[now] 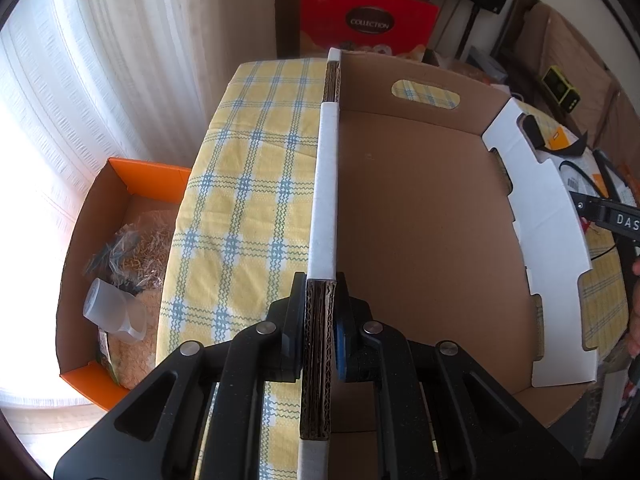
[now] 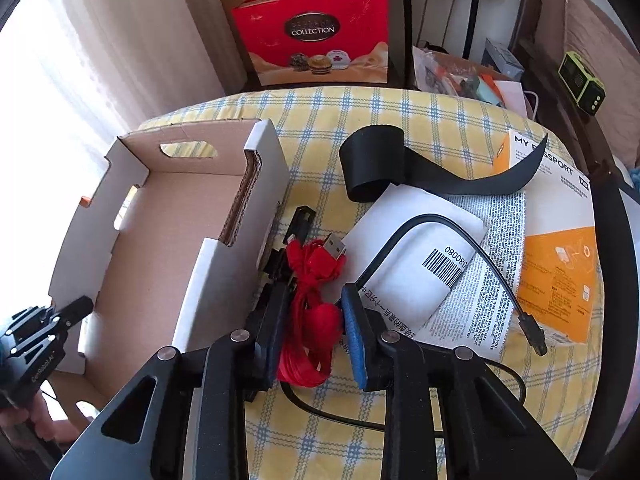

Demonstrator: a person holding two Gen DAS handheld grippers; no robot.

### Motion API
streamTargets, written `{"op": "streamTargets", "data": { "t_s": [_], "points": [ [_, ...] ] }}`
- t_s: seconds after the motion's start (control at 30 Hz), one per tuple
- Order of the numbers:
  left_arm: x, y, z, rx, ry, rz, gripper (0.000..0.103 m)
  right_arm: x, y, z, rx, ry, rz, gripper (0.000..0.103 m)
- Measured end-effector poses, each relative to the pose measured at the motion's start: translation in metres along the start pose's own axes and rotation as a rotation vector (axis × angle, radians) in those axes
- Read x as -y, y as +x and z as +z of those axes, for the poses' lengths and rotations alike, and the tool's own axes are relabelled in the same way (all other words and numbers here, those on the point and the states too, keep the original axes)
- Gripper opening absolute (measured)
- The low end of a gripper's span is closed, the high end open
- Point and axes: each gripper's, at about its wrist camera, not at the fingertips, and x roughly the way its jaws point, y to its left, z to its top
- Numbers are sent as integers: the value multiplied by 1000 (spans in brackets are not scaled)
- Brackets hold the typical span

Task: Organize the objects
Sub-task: 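Carry the red cable into the box and open the right tool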

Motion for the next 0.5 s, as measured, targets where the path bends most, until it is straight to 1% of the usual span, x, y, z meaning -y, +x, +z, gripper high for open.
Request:
{"op": "streamTargets", "data": {
  "t_s": [0.07, 0.23, 0.37, 0.5],
  "points": [
    [0, 0, 0, 0, -1, -1, 11, 4, -6, 1, 11, 21, 18, 26],
    [0, 0, 0, -1, 0, -1, 11, 12, -30, 7, 53, 74, 101, 26],
    [-1, 0, 1, -1, -3, -3, 11, 1, -53, 14, 92, 49, 118, 26],
    [-2, -1, 0, -2, -11, -12, 11, -21, -68, 17, 111, 10, 174, 26]
  ]
}}
